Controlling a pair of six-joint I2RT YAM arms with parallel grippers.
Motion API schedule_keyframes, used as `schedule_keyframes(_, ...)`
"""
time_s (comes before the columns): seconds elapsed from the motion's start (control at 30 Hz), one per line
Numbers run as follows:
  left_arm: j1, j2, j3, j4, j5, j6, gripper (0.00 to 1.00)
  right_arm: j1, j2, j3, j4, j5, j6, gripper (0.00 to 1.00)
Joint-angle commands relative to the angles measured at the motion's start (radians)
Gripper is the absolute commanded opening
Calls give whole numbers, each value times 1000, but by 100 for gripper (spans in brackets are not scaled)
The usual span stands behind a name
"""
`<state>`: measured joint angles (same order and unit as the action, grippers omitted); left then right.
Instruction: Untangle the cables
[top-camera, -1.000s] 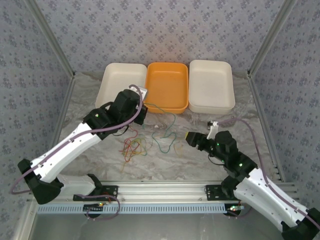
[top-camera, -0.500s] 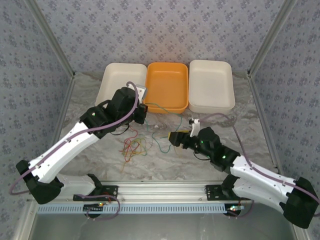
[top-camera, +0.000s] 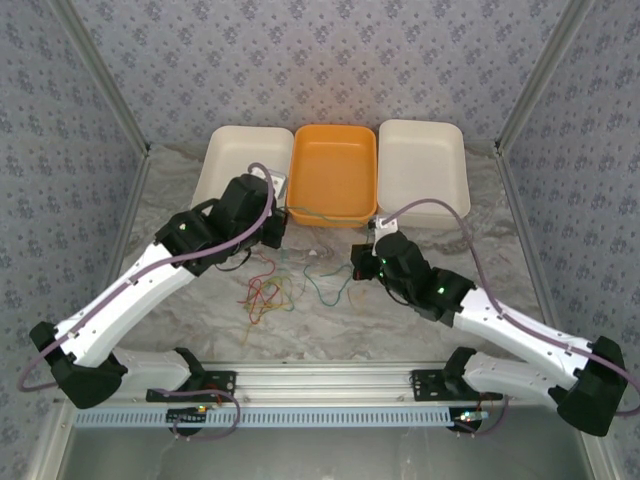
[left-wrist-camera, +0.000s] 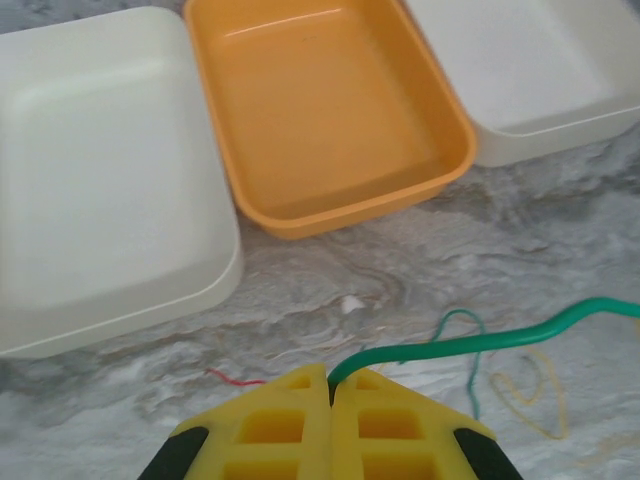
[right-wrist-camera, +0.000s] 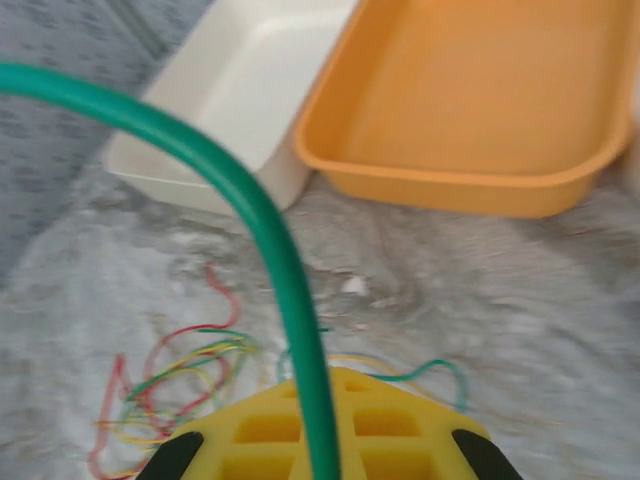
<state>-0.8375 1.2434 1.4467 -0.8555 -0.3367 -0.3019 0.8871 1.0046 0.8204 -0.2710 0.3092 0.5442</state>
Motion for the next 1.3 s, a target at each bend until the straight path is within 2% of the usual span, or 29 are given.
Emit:
schedule_keyframes(0.0, 1, -12, 12, -122, -223, 67, 0, 25, 31, 117, -394, 342, -114, 0)
schedule_keyframes(0.1, -13, -12, -13, -156, -411, 108, 0, 62, 68, 170, -461, 514, -182, 0)
schedule_keyframes(0.23, -47, -17, -61, -139, -572, 254, 0, 75, 135, 214, -495, 677, -309, 0)
schedule_keyframes(0.4, -86, -72, -200, -26, -698, 496, 0, 85, 152, 159, -298, 753, -723, 0)
schedule_keyframes(0.53, -89, -114, -276, -4, -710, 600, 0, 92, 120, 56, -87, 764, -1037, 0)
schedule_keyframes(0.63, -122, -127, -332, -10, -702, 662, 0, 100, 68, -19, 59, 715, -1248, 0)
schedule_keyframes(0.83, -242, -77, -419, -22, -672, 713, 0, 82, 14, -53, 212, 633, -1522, 0)
schedule_keyframes(1.03, -264, -16, -463, -48, -605, 671, 0, -4, -4, 3, 203, 572, -1612, 0)
schedule_keyframes(1.27, -341, 25, -488, -9, -601, 676, 0, 0, -30, 36, 161, 488, -1691, 0)
